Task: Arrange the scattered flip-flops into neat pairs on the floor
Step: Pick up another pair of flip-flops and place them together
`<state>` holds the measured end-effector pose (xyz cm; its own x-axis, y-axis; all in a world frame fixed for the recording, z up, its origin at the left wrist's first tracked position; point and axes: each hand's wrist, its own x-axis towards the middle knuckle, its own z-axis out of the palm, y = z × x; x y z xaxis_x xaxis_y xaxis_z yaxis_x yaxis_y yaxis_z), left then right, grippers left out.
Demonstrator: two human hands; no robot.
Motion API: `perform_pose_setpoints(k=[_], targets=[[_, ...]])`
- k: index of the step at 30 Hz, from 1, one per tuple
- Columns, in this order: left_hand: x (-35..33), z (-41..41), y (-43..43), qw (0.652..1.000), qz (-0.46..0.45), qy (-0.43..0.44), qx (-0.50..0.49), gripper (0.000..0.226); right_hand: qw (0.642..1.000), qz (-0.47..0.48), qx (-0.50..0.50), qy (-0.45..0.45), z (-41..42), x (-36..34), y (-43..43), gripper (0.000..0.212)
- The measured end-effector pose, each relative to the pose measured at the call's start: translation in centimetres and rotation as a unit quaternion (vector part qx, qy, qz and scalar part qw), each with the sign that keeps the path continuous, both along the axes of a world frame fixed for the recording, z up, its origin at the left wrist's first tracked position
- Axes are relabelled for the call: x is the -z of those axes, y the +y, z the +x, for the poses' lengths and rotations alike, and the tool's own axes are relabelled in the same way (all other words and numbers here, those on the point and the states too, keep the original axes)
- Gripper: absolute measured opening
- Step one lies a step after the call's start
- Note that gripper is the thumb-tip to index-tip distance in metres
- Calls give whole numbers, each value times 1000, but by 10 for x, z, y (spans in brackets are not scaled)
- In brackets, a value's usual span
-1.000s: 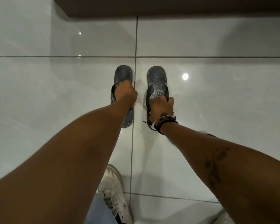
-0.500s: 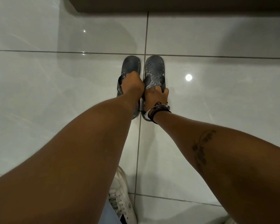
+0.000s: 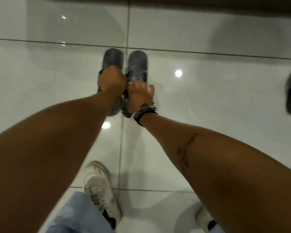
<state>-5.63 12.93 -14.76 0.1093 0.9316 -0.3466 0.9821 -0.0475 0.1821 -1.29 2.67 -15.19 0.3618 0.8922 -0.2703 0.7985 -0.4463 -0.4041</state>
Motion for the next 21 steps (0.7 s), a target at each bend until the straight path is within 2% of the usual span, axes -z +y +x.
perform_pose_setpoints(k=[3, 5, 7, 9, 11, 14, 17, 21], targets=[[-11, 11, -29, 992, 79, 58, 81, 36, 999, -28, -24, -21, 26, -17, -35, 28], [-19, 24, -64, 990, 86, 55, 100, 39, 996, -71, -33, -39, 59, -24, -69, 30], [-27, 48, -109, 996, 15, 45, 69, 43, 992, -117, -4, -55, 105, -28, -106, 35], [-32, 80, -157, 993, -115, 30, -18, 49, 981, -168, 61, -72, 162, -32, -146, 42], [-30, 110, -204, 970, -222, 11, -104, 53, 964, -218, 125, -92, 220, -31, -186, 46], [-15, 152, -269, 937, -324, -29, -129, 57, 935, -266, 193, -133, 306, -26, -235, 49], [0, 180, -306, 930, -354, -4, -103, 58, 924, -275, 225, -137, 377, -22, -255, 53], [13, 202, -330, 954, -280, 31, -101, 36, 917, -268, 253, -155, 455, -8, -265, 58]])
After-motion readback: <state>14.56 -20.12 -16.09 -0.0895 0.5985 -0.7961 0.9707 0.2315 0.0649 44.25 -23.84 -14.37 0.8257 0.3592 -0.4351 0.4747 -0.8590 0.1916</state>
